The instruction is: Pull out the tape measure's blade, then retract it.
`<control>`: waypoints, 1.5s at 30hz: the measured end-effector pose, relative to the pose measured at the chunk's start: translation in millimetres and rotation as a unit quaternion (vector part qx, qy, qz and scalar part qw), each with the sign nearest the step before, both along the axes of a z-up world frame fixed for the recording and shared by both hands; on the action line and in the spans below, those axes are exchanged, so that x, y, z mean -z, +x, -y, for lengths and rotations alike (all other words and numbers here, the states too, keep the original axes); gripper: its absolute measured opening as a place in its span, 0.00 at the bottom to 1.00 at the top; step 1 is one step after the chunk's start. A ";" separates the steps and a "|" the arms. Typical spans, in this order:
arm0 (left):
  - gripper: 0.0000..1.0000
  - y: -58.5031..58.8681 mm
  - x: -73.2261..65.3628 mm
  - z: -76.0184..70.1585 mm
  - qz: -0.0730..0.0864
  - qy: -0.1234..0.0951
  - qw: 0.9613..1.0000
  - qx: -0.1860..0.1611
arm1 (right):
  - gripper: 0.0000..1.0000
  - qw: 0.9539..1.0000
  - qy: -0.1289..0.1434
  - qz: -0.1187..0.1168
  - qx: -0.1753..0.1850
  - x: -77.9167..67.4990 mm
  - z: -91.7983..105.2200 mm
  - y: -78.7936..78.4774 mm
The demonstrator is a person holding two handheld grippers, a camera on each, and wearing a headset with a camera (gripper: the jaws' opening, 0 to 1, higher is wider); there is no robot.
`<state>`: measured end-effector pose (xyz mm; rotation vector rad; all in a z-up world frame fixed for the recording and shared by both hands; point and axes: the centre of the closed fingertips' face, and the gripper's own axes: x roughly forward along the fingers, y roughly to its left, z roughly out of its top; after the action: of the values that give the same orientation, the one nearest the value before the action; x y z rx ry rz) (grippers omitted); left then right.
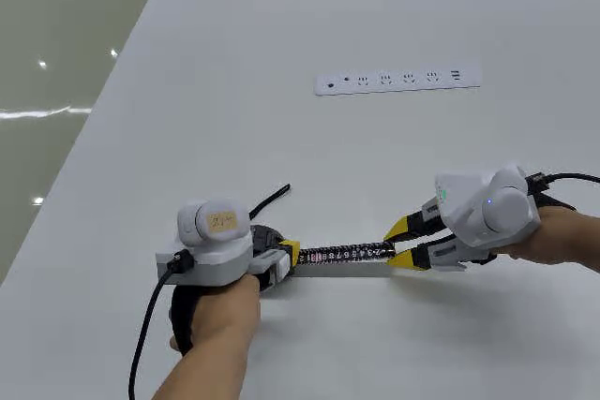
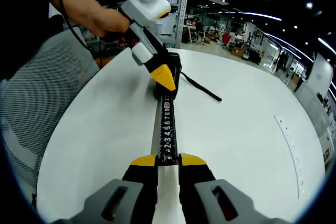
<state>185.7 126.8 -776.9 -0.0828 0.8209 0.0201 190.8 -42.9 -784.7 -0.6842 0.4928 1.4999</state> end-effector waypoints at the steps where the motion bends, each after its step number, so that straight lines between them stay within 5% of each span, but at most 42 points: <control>1: 0.62 0.5 0.5 -0.8 0.000 0.000 1.000 0.000 | 0.14 1.000 0.000 0.000 0.000 1.0 -0.6 0.1; 45: 0.62 1.5 0.9 -2.3 0.000 -0.004 1.000 0.001 | 0.14 1.000 0.003 -0.002 -0.001 2.7 -11.4 -0.5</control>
<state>187.1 129.1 -777.7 -0.0893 0.8205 0.0155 190.3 -31.5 -787.4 -0.6773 0.4908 1.5036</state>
